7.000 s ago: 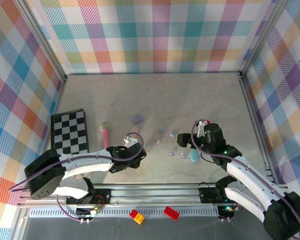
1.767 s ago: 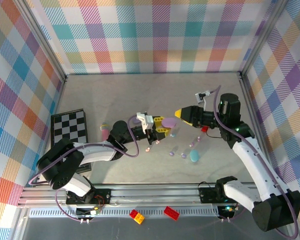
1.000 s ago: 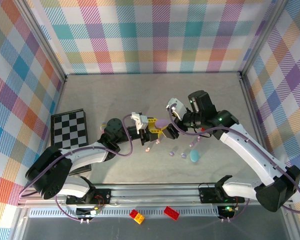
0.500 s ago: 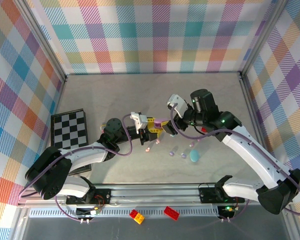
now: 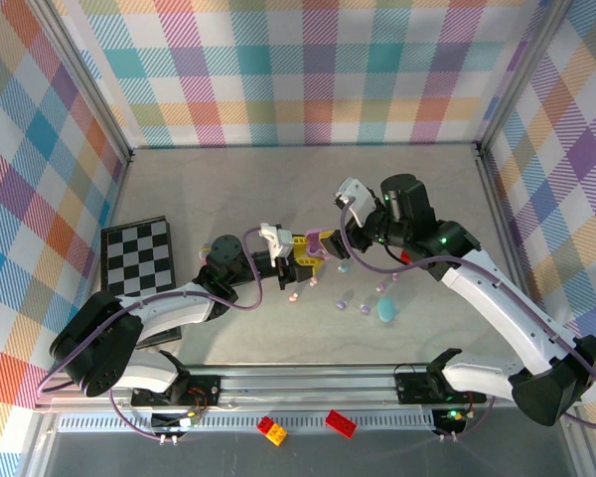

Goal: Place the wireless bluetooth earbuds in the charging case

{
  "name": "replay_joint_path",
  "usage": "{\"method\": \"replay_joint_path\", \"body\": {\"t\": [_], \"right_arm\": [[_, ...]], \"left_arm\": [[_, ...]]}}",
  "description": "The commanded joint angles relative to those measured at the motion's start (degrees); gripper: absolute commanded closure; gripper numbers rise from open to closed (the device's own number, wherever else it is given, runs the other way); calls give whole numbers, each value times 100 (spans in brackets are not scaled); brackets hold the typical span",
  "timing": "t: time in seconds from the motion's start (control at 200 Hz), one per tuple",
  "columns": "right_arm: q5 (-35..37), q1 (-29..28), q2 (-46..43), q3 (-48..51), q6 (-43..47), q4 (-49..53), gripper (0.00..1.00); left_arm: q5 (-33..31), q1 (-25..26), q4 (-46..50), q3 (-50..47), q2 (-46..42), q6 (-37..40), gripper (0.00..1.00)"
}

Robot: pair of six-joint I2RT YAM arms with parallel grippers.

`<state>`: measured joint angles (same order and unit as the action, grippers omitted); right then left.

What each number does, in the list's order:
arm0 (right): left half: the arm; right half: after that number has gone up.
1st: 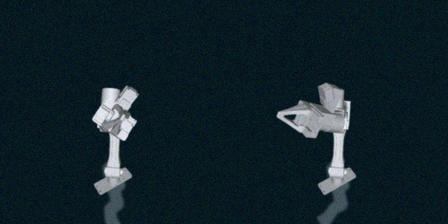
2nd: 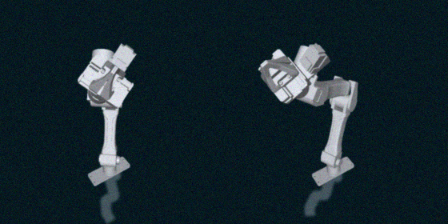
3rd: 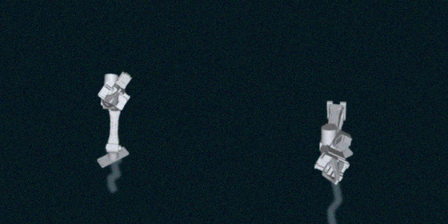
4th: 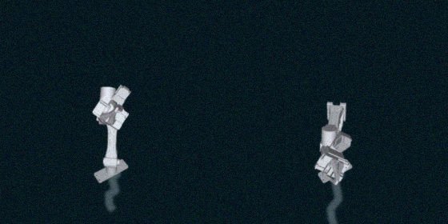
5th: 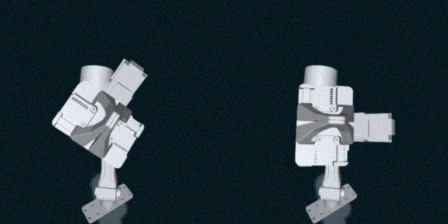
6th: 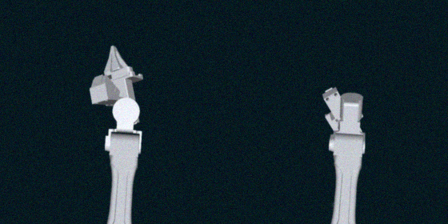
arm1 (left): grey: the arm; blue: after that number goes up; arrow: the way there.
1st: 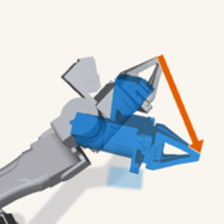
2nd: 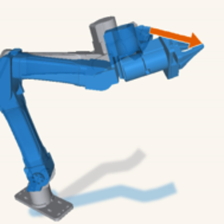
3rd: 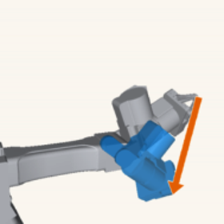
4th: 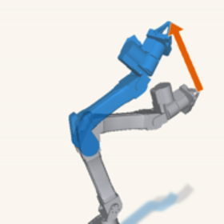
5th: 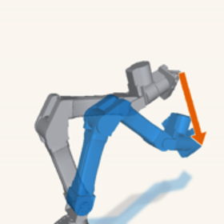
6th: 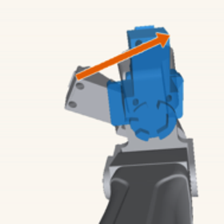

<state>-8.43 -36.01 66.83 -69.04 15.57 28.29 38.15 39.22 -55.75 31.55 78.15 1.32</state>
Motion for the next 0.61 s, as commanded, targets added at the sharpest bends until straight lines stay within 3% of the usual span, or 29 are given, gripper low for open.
{"method": "replay_joint_path", "body": {"t": [0.0, 0.145, 0.375, 0.6], "right_arm": [[-52, 37, -289, 162, -143, -165, 7], [-498, 392, -995, 701, -790, -577, 5], [-1500, 1774, -1864, 1815, -2843, -732, 7], [-1396, 2555, -1567, 2658, -4518, -374, 16]], "left_arm": [[160, -54, -428, -86, 5, -130, 62], [139, -155, -671, -157, 42, -259, 62], [157, -264, -763, -235, -16, -374, 62], [149, -292, -716, -272, -116, -349, 62]]}}
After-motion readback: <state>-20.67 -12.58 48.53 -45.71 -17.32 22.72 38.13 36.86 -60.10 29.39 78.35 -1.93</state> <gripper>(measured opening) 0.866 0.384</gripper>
